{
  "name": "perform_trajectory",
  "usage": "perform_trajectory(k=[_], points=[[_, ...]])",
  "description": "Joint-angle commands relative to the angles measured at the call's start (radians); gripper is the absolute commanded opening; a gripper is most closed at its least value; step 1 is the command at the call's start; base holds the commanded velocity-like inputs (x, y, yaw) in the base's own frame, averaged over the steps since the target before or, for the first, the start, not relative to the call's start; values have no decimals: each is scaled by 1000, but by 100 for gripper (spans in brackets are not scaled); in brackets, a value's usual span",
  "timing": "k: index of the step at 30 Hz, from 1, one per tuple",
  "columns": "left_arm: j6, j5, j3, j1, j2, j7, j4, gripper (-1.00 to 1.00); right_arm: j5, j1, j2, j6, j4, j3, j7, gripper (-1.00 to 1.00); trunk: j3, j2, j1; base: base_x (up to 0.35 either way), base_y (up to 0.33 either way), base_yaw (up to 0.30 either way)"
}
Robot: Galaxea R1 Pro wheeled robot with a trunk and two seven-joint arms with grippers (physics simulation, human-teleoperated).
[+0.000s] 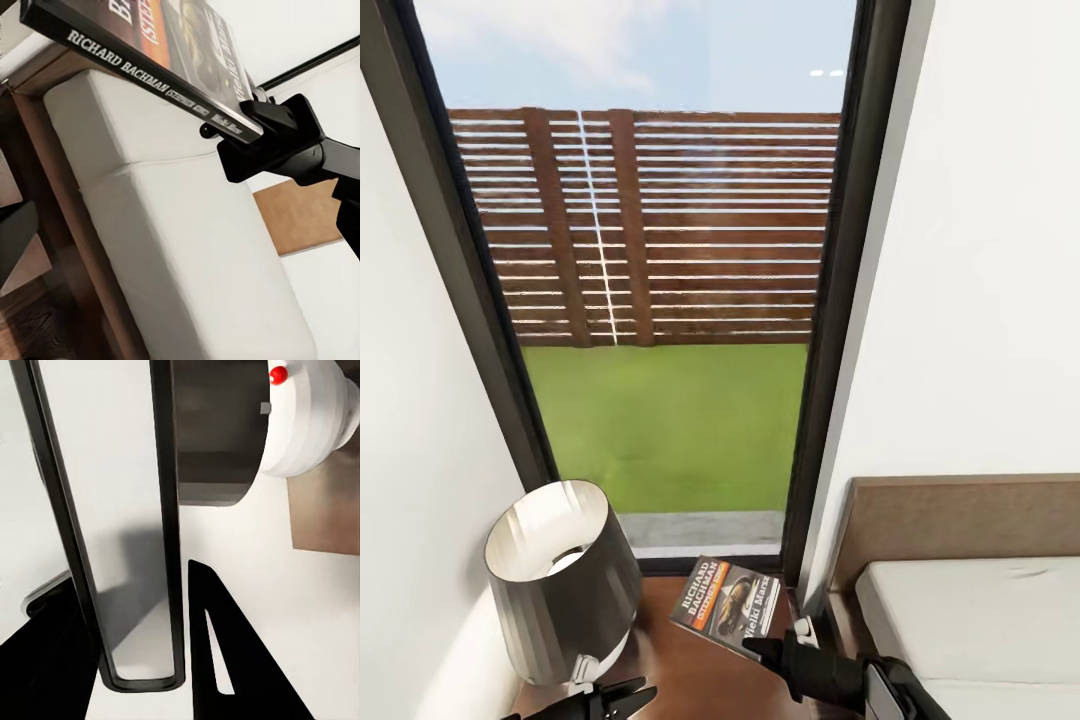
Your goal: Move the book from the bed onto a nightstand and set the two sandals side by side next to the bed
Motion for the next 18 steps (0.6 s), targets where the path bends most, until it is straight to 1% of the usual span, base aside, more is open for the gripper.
perform_trajectory(k=[1,18], points=[[11,5,-1,-1,0,-3,0,100,-1,-1,1,6,0,-4,1,-100,-5,-8,4,0,0,0],[11,6,-1,-1,1,-3,0,100,0,-1,0,5,0,-3,0,-100,-58,-127,69,0,0,0]])
